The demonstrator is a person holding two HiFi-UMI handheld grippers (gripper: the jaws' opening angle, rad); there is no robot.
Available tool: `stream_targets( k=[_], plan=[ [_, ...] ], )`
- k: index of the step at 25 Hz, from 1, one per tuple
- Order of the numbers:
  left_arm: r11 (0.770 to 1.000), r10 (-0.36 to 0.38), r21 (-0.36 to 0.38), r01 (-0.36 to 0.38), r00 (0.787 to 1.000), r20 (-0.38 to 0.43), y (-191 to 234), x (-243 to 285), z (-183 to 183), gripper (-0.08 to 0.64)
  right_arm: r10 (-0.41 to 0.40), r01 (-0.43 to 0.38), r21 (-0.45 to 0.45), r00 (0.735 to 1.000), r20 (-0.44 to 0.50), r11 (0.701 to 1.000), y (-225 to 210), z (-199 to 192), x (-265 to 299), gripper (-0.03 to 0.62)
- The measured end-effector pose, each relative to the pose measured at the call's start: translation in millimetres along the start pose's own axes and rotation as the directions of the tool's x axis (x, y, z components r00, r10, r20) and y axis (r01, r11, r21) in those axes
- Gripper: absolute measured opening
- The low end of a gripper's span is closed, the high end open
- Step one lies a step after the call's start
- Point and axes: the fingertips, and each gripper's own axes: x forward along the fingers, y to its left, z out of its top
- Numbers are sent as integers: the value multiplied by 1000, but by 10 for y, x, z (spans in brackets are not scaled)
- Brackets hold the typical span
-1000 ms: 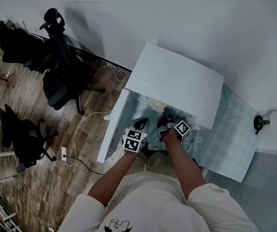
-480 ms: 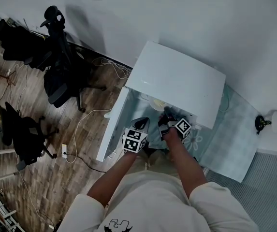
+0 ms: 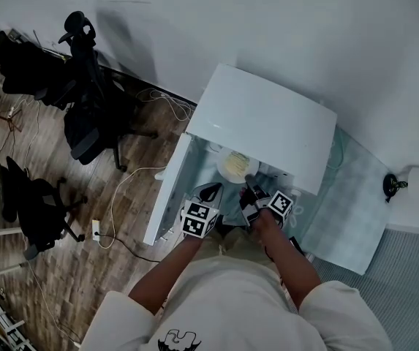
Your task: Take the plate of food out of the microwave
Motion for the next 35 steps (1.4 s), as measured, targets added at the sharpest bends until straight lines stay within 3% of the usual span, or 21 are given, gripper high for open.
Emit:
stream_targets(
  k=[4, 14, 22, 27, 35],
  plan=[
    [999, -20, 28, 20, 1000, 8, -133, -143, -28, 3, -29, 27, -32, 997, -74, 999, 211, -113, -249, 25],
    [984, -152, 105, 145, 987, 58, -646, -678, 124, 3, 17, -19, -8, 981, -195, 1000, 758, -514, -764, 25],
    [949, -308, 124, 291, 940, 147, -1084, -1140, 585, 3, 117, -118, 13, 957, -265, 993, 1387, -686, -893, 25],
    [953, -289, 150, 264, 941, 177, -1139, -1176, 717, 3, 138, -147, -6, 943, -302, 989, 1576, -766, -915, 25],
    [954, -266, 192, 230, 944, 196, -1109, -1193, 813, 3, 112, -121, -16, 952, -286, 992, 1524, -778, -922, 25]
  ],
)
